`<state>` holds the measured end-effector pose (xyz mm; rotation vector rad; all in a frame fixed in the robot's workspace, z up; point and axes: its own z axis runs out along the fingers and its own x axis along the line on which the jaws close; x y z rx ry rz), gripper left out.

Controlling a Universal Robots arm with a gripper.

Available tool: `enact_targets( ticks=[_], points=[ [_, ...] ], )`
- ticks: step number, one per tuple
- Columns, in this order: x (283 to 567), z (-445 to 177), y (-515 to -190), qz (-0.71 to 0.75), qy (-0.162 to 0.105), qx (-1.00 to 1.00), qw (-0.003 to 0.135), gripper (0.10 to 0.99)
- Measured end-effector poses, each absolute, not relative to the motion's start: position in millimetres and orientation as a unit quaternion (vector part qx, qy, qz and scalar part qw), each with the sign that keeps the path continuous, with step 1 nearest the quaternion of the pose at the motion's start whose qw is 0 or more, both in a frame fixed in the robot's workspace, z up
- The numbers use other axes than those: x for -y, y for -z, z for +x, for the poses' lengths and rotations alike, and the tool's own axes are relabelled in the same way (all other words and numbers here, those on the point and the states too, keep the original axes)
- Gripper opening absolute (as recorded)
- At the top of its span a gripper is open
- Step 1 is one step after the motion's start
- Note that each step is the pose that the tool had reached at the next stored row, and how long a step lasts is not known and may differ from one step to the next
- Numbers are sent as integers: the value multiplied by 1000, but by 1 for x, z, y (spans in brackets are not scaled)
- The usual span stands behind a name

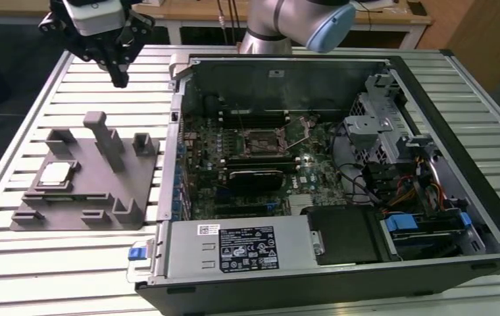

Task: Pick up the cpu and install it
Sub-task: 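Reach for the cpu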

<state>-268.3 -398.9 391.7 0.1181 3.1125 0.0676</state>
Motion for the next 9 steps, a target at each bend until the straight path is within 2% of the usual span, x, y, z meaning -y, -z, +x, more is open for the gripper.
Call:
enact_targets(
  ticks=[9],
  points=[
    [399, -286, -391, 38, -22, -999, 13, 106]
  ],
)
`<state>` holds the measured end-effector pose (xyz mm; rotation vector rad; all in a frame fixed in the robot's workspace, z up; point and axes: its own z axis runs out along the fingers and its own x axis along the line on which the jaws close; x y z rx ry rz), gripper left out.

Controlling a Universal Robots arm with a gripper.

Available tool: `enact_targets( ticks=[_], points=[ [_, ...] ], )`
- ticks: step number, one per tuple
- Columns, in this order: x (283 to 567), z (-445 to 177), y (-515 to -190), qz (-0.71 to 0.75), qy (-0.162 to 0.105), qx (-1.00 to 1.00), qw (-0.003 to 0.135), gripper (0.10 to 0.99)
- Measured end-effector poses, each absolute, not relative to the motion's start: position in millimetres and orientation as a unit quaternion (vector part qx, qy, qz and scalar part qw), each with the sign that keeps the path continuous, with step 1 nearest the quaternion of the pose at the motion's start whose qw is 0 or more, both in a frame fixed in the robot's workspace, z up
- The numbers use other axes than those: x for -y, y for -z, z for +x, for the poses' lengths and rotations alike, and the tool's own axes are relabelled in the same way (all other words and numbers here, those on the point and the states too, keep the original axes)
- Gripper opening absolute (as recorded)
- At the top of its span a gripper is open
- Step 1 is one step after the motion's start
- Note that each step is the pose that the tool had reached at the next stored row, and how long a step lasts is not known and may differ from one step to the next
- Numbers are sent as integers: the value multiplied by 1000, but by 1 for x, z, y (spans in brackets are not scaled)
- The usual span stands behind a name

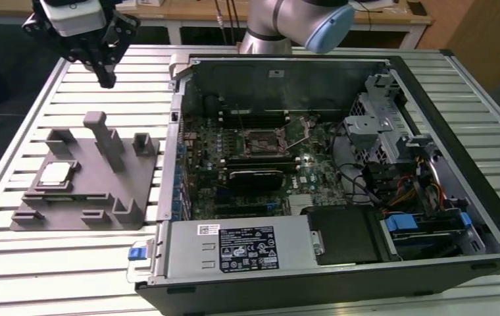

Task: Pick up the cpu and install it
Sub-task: 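Reach for the cpu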

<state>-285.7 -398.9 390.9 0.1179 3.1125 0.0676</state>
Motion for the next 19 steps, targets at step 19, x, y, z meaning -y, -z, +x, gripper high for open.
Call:
enact_targets(
  ticks=[19],
  points=[
    [399, -322, -389, 38, -22, -999, 13, 106]
  ],
)
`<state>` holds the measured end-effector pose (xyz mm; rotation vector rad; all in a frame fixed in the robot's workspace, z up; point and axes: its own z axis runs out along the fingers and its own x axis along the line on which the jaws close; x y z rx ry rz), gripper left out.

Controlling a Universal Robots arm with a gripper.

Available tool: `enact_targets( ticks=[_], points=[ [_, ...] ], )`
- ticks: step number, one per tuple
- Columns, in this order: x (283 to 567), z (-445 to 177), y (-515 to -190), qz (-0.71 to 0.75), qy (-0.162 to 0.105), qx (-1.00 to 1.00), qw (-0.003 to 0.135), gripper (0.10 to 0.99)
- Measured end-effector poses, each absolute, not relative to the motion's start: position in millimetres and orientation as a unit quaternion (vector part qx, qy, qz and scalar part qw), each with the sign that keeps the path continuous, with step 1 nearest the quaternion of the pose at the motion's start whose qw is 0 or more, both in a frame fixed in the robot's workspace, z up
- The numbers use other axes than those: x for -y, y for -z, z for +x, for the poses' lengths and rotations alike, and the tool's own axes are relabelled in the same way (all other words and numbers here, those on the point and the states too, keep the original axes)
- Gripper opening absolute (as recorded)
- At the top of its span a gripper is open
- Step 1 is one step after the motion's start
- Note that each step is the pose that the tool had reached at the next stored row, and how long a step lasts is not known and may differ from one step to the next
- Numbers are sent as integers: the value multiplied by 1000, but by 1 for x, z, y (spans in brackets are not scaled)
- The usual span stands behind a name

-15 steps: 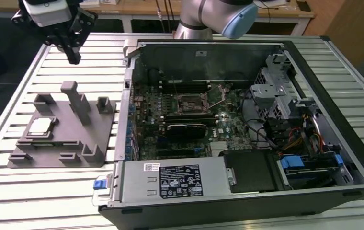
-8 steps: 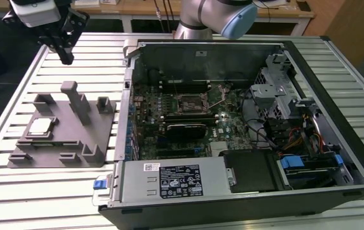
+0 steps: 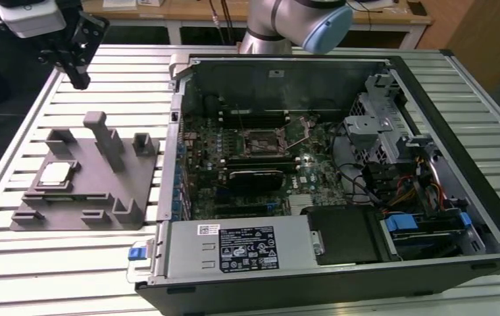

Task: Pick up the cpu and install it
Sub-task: 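Reach for the cpu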

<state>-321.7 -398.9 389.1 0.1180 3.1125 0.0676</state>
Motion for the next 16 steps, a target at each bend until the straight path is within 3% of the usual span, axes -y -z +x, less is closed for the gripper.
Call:
enact_targets(
  ticks=[16],
  points=[
    [399, -352, -384, 38, -22, -999, 13, 106]
  ],
)
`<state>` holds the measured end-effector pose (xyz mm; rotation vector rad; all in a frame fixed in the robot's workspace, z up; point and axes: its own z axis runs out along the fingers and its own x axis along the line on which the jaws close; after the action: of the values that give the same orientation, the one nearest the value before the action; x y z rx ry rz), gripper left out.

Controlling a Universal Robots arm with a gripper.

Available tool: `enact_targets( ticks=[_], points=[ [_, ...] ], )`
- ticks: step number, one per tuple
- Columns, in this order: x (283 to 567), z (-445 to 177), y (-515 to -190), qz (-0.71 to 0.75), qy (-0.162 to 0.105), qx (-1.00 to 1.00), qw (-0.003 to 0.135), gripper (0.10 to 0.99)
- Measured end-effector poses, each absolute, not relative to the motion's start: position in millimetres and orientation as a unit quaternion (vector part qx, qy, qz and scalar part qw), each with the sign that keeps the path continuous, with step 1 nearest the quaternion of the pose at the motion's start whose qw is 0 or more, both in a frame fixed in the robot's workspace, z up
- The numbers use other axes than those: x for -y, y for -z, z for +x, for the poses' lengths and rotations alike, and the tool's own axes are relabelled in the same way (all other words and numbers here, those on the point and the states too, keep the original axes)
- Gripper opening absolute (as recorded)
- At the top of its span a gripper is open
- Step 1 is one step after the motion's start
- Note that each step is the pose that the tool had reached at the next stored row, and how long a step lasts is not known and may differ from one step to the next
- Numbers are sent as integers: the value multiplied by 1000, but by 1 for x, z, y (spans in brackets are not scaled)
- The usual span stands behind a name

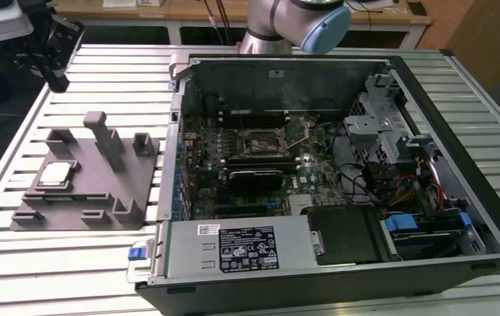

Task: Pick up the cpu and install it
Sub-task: 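Reach for the cpu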

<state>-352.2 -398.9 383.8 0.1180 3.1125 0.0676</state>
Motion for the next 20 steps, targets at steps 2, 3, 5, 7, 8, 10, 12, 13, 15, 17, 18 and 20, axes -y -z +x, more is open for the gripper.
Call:
enact_targets(
  ticks=[2, 3, 5, 7, 8, 10, 12, 13, 15, 17, 18, 20],
  points=[
    [399, -356, -382, 38, -22, -999, 13, 106],
    [399, -358, -381, 38, -22, -999, 13, 106],
    [399, -362, -380, 38, -22, -999, 13, 106],
    [399, -365, -379, 38, -22, -999, 13, 106],
    [399, -367, -378, 38, -22, -999, 13, 106],
    [399, -370, -377, 38, -22, -999, 13, 106],
    [399, -374, -376, 38, -22, -999, 13, 106],
    [399, -375, -376, 38, -22, -999, 13, 106],
    [399, -379, -374, 38, -22, -999, 13, 106],
    [399, -382, -374, 38, -22, -999, 13, 106],
    [399, -384, -373, 38, -22, -999, 13, 106],
    [399, -387, -372, 38, -22, -999, 13, 106]
  ],
)
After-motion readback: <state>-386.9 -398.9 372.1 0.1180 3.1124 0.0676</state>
